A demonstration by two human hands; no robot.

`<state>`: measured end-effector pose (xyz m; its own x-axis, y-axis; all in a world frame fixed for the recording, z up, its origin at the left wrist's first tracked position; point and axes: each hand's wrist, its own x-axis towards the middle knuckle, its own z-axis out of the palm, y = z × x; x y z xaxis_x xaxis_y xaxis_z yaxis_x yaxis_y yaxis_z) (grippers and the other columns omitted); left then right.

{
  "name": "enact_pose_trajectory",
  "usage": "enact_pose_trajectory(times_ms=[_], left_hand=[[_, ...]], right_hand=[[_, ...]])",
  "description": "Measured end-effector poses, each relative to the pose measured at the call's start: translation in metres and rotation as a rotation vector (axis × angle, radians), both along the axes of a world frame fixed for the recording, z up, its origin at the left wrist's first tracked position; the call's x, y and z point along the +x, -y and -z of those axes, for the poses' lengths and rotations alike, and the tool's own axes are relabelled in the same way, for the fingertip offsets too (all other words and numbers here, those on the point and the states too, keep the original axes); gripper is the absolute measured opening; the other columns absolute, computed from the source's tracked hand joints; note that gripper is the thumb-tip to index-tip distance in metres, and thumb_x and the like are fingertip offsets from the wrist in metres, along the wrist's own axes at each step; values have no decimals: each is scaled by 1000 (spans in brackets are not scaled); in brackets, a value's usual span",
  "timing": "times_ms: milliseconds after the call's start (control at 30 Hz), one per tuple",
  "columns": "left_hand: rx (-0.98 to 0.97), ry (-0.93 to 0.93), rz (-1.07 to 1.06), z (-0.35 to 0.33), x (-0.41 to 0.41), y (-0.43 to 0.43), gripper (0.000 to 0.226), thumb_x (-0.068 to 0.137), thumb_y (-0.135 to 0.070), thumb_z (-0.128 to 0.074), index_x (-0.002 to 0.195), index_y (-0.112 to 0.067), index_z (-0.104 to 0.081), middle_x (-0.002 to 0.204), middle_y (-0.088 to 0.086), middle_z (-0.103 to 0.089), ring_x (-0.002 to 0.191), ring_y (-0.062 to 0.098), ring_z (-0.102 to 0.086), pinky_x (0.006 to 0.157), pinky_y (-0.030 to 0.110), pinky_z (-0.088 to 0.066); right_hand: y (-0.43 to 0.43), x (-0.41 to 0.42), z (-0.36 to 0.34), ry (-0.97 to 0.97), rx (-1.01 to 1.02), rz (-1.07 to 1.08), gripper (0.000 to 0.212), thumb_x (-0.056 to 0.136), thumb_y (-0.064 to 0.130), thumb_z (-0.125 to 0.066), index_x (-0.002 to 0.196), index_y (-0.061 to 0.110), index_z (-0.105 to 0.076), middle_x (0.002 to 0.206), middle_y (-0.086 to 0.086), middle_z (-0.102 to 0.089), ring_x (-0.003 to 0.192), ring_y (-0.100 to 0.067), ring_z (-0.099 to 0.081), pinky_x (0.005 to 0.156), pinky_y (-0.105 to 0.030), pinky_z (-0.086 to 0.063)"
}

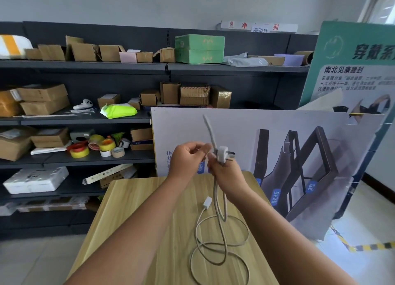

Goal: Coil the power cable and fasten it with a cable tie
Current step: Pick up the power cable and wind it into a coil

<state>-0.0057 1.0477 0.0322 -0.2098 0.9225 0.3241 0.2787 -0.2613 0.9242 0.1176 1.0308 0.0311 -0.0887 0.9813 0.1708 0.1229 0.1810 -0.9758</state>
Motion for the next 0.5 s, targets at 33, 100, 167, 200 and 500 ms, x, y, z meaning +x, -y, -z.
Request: enact_pose_trajectory(times_ms=[33, 100, 167, 200, 500], left_hand=[[-64, -37, -27, 12, -3, 1, 34, 90, -49, -58, 91, -19, -74, 73, 0, -72, 71, 18, -68, 75, 41, -57], [-340, -146, -4, 45, -10, 3, 52, 94, -60, -40, 107, -17, -67, 80, 3, -69, 73, 21, -66, 77, 46, -59], [-745, -271, 122, 76, -13, 14, 71, 91, -70, -27, 129, -17, -54, 88, 10, -70, 71, 22, -68, 73, 44, -62], [-906, -309, 189, 87, -11, 22, 80, 89, -73, -22, 142, -16, -43, 93, 14, -72, 72, 24, -70, 70, 40, -62], [-1095, 835, 388, 127, 24, 11, 22, 98, -8, -54, 110, 9, -55, 80, 27, -68, 53, 30, -71, 46, 32, -59]], right_hand=[[-2, 2, -5, -99, -15, 22, 32, 100, 29, -49, 73, 12, -54, 55, 4, -49, 52, -12, -51, 62, -34, -46], [-2, 9, -19, -273, -54, 30, 34, 100, 29, -48, 71, 12, -50, 54, 1, -45, 46, -13, -51, 60, -36, -49], [0, 14, -35, -385, -37, 38, 36, 101, 30, -47, 68, 13, -47, 52, 1, -39, 41, -13, -40, 51, -34, -42], [2, 16, -43, -435, -20, 39, 37, 100, 30, -47, 67, 14, -46, 51, 1, -37, 41, -12, -35, 47, -32, -37], [26, 25, -89, -729, -11, -162, 37, 100, 32, -49, 67, 14, -49, 47, 5, -32, 37, -6, -26, 37, -21, -23]])
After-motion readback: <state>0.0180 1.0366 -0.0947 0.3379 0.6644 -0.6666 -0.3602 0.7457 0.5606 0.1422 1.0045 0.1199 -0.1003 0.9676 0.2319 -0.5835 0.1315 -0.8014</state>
